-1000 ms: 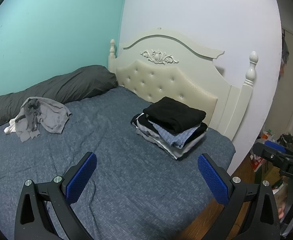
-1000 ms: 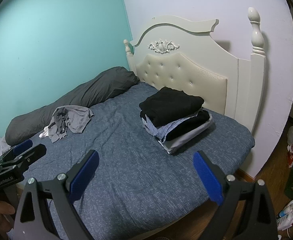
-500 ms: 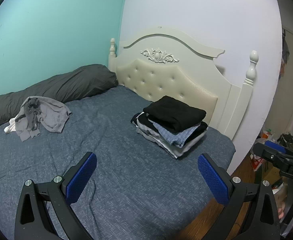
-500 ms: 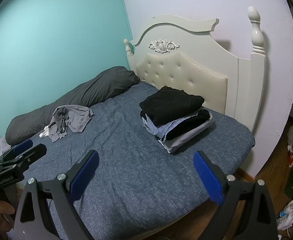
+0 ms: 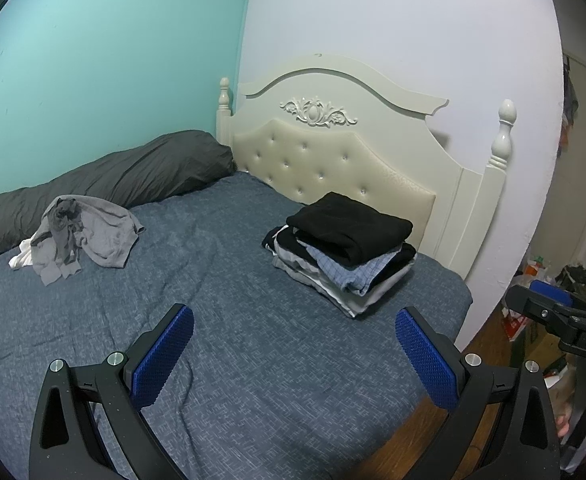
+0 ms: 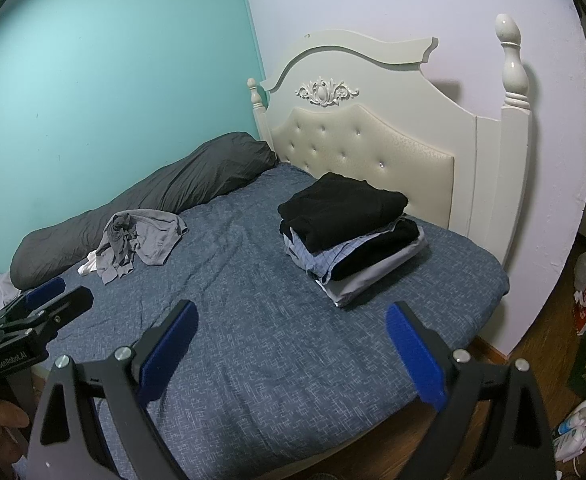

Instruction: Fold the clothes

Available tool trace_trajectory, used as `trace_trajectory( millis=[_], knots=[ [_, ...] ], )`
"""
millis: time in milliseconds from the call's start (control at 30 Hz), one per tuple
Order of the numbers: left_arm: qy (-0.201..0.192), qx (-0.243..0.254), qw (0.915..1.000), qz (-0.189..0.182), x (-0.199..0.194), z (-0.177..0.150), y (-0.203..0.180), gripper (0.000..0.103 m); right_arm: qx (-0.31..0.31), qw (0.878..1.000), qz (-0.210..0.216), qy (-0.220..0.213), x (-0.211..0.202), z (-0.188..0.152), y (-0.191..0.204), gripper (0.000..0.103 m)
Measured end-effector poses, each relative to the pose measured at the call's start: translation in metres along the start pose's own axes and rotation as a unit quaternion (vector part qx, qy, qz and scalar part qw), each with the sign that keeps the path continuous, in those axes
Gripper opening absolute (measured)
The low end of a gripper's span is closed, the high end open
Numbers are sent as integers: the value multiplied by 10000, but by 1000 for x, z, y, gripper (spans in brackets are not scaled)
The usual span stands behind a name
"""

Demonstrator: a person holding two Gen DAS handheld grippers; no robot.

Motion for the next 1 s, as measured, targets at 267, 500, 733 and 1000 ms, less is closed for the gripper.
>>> trace_trajectory(
  millis=[267,500,733,1000],
  knots=[
    [67,16,10000,38,3,-2,0,103,-5,10000,6,-1,0,0,1,96],
    [68,29,10000,50,3,-2,-2,103,-5,10000,11,12,2,1,-1,96],
    [32,22,10000,55,2,-3,-2,103,-5,10000,9,16,2,1,0,96],
    [-2,57,10000,20,1,-1,-1,103,-6,10000,18,17,2,1,0,96]
  ],
)
Point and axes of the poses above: each gripper's, at about its wrist camera, not at the fingertips, and x roughly the way its jaws point, y to its left, z to its top, the point moved 5 cm from there along x, roughly the way its jaws point, and after that the axes turned 14 degrees about z, right-handed, at the moved point
